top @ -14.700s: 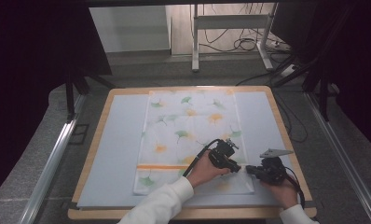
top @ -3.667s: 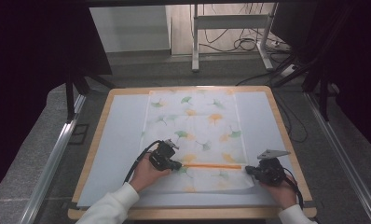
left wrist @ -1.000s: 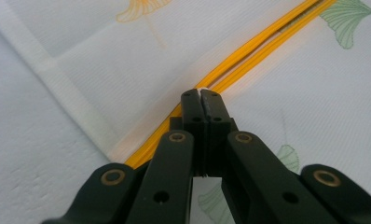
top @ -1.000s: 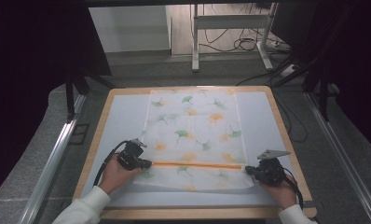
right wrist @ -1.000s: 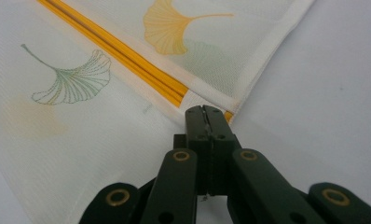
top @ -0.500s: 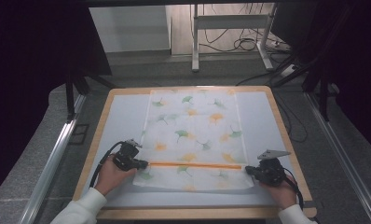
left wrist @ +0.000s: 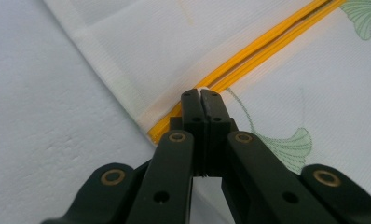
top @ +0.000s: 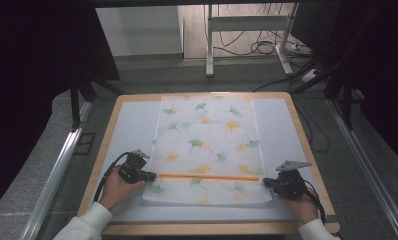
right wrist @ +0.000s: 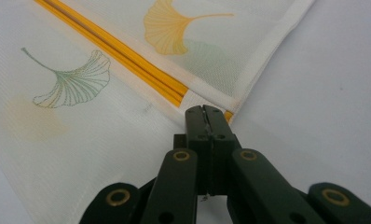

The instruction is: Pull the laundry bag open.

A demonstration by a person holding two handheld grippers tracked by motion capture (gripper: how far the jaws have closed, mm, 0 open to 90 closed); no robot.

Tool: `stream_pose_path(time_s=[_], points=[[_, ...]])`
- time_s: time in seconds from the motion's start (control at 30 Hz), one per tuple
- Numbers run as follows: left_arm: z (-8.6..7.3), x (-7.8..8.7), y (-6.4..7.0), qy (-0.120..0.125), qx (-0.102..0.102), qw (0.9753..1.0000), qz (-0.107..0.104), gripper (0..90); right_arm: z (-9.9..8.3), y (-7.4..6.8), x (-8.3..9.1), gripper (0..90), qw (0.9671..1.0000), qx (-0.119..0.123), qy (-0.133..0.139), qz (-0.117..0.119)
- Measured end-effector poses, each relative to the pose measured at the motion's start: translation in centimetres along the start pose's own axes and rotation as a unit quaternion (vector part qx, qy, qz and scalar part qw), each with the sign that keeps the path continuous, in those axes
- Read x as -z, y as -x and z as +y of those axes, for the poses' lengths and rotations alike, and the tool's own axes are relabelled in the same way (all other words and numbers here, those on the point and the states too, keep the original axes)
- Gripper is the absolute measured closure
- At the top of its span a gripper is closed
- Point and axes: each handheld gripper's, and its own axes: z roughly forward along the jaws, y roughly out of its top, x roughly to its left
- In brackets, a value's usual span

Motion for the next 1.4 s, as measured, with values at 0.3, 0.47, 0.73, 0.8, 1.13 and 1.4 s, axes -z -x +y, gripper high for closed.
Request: stream_pose_path(time_s=[0.3, 0.47, 0.73, 0.8, 1.13, 1.4], points=[[-0.4, 0.3, -0.3, 0.002, 0.004, 1.0000, -0.001, 90.0, 0.0, 0.0, 0.0, 90.0, 1.0000, 0.001, 0.000, 0.000], [-0.5, 0.5, -0.5, 0.002, 0.008, 1.0000, -0.001, 90.0, 0.0, 0.0, 0.0, 90.0, 1.0000, 0.002, 0.000, 0.000], [-0.7, 0.8, -0.8, 0.004, 0.010, 0.9999, 0.000, 90.0, 0.0, 0.0, 0.0, 90.0, 1.0000, 0.003, 0.000, 0.000], [-0.7, 0.8, -0.8, 0.005, 0.012, 0.9999, 0.000, 90.0, 0.0, 0.0, 0.0, 90.0, 1.0000, 0.003, 0.000, 0.000], [-0.7, 1.0, -1.0, 0.002, 0.015, 0.9999, 0.000, 90.0, 0.0, -0.1, 0.0, 90.0, 1.0000, 0.003, -0.001, 0.000], [-1.0, 1.4, -1.4, 0.002, 0.018, 0.9997, 0.013, 90.0, 0.1, -0.1, 0.0, 90.0, 1.0000, 0.003, -0.002, 0.000]])
